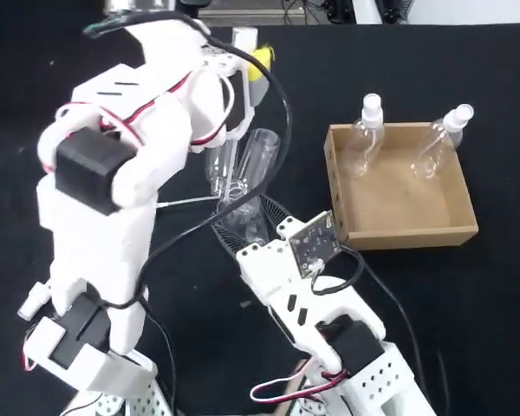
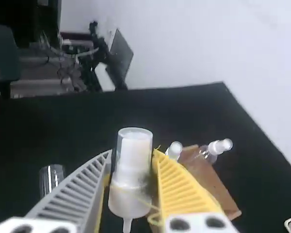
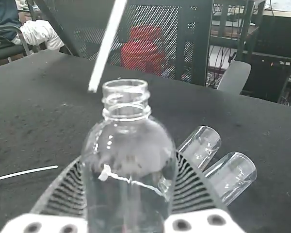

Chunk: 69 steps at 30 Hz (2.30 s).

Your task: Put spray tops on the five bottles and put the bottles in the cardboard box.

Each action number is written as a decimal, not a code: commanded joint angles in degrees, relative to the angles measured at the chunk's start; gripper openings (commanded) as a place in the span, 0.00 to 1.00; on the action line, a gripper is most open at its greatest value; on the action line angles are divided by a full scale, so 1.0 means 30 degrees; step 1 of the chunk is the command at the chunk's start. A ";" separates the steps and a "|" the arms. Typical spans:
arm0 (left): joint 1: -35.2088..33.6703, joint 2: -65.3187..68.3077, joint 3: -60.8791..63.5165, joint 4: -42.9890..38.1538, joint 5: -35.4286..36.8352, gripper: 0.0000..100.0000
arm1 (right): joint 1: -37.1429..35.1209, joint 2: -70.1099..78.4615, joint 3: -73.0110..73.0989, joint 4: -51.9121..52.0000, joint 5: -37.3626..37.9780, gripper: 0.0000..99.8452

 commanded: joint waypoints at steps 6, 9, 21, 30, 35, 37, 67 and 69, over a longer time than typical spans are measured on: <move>-0.0249 -0.0850 0.1245 -0.2432 0.0029 0.04 | 0.0293 -0.0396 -0.0161 -0.0147 -0.0117 0.01; -0.0073 -0.0908 0.1040 -0.2989 0.0029 0.04 | 0.0322 -0.0396 -0.0161 -0.0147 -0.0117 0.01; -0.0044 -0.2286 0.2388 -0.1055 0.0205 0.04 | 0.0352 -0.0396 -0.0190 -0.0147 -0.0117 0.01; -0.0044 -0.2842 0.3941 -0.2960 0.0205 0.04 | 0.0352 -0.0396 -0.0220 -0.0147 -0.0088 0.01; -0.0044 -0.4777 0.4176 -0.4132 0.0176 0.04 | 0.0352 -0.0396 -0.0220 -0.0147 -0.0088 0.01; -0.0044 -0.5187 0.4205 -0.4190 0.0176 0.04 | 0.0322 -0.0396 -0.0220 -0.0147 -0.0088 0.01; -0.0044 -0.9348 1.3875 -0.9231 0.0176 0.04 | 0.0293 -0.0396 -0.0190 -0.0147 -0.0088 0.01; -0.0044 -0.9788 1.5253 -1.0755 0.0176 0.04 | 0.0293 -0.0396 -0.0190 -0.0147 -0.0088 0.01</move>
